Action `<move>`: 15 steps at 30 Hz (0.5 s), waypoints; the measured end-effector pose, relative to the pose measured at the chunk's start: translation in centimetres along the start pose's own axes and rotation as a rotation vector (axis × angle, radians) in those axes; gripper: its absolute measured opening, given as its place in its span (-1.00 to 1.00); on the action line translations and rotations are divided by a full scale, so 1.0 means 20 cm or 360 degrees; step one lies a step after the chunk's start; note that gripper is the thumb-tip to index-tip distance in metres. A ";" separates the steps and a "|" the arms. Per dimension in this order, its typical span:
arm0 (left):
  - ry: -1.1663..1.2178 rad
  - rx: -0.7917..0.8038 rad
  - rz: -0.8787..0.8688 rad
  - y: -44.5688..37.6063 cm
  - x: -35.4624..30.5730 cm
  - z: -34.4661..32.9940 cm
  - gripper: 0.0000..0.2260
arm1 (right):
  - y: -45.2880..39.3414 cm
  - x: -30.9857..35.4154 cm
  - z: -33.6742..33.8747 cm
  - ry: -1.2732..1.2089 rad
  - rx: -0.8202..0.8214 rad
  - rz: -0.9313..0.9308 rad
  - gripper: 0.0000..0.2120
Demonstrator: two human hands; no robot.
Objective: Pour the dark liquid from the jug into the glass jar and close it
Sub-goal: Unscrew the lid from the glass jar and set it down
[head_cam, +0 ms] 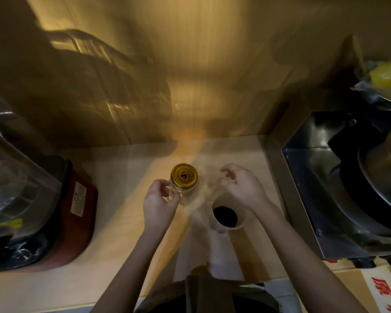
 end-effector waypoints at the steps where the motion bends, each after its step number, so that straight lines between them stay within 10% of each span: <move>1: -0.0030 0.0002 0.0021 -0.02 0.04 -0.02 -0.59 | -0.03 0.08 -0.04 -0.0008 0.0067 0.0069 -0.60; 7: -0.0023 0.0318 0.0123 -0.10 0.16 -0.22 -0.04 | -0.16 0.38 -0.30 0.0417 0.0267 0.0346 -0.18; 15: 0.0129 0.0259 0.0190 -0.13 0.23 -0.26 -0.31 | -0.24 0.40 -0.35 0.0532 0.0463 0.0445 -0.33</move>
Point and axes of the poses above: each hand's wrist, its own y-axis away from the middle knuckle, its own z-axis out of the back of the hand, x = y × z, the point moved 10 cm from there along -y, towards the middle knuckle, and after that the axes turned 5 degrees about y, right-handed, at the moved point
